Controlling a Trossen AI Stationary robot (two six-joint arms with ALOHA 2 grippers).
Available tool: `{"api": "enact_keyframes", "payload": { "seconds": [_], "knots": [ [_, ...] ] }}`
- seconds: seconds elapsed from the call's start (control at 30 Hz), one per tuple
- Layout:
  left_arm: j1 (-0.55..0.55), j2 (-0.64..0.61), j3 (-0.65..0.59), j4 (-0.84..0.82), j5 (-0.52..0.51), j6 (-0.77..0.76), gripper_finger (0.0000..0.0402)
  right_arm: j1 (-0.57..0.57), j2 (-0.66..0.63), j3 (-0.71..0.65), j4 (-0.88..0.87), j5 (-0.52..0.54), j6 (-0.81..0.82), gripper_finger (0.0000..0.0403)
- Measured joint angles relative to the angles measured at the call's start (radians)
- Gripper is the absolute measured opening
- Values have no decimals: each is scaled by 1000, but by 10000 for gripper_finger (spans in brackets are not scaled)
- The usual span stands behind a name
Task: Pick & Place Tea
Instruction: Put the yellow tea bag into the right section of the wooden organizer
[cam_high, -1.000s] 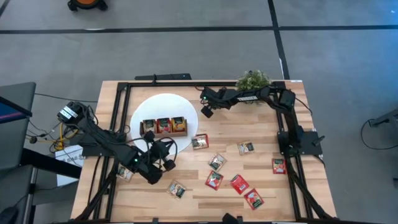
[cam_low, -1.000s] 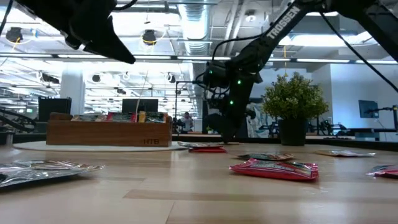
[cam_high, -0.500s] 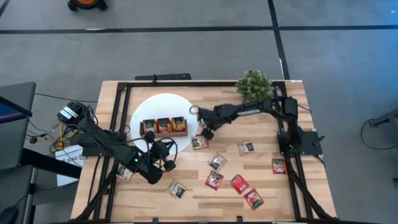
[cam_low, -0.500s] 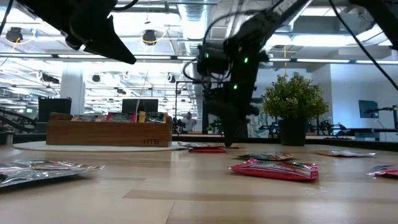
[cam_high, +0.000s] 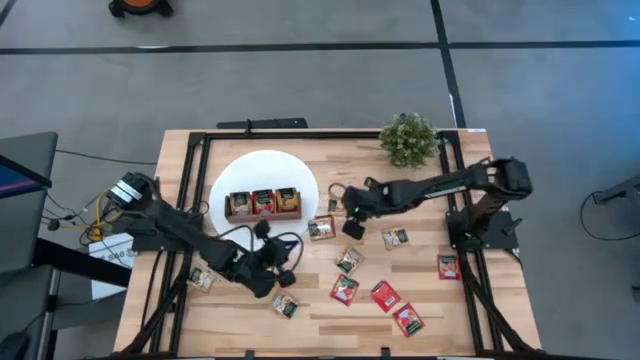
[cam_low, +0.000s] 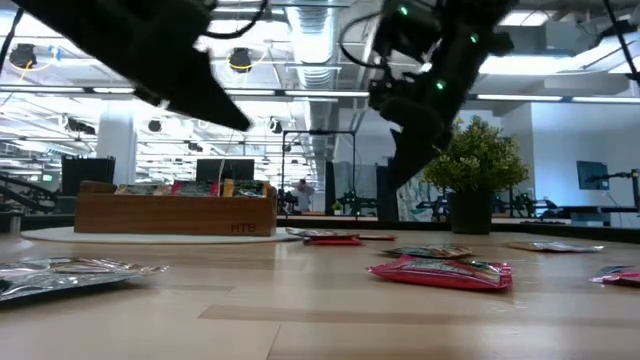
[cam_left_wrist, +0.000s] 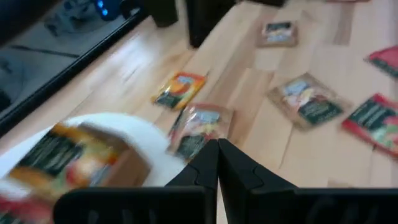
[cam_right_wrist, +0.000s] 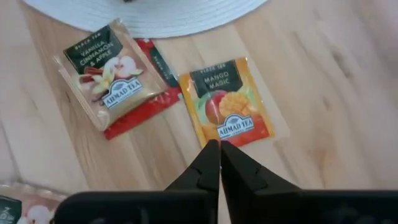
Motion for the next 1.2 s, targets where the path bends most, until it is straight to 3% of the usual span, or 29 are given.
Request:
{"api": "enact_keyframes", "payload": {
  "seconds": [0.13,0.4,0.5,0.6,0.77,1.03,1.2],
  "knots": [
    [64,69,0,191,87,88,0,-97,-9,-75,163,-162,-4,54],
    [151,166,6,353,173,147,0,-242,122,-85,268,-312,-16,196],
    [156,178,3,354,193,148,0,-249,174,-76,278,-344,-30,234],
    [155,189,5,360,206,153,0,-227,194,-74,281,-328,-59,246],
    [155,192,5,370,230,158,0,-154,197,-74,252,-214,-70,215],
    [155,192,5,370,233,154,0,-61,195,-74,217,-168,-52,72],
    [155,182,5,364,220,120,0,5,131,-86,170,-37,-29,12]
  ]
}}
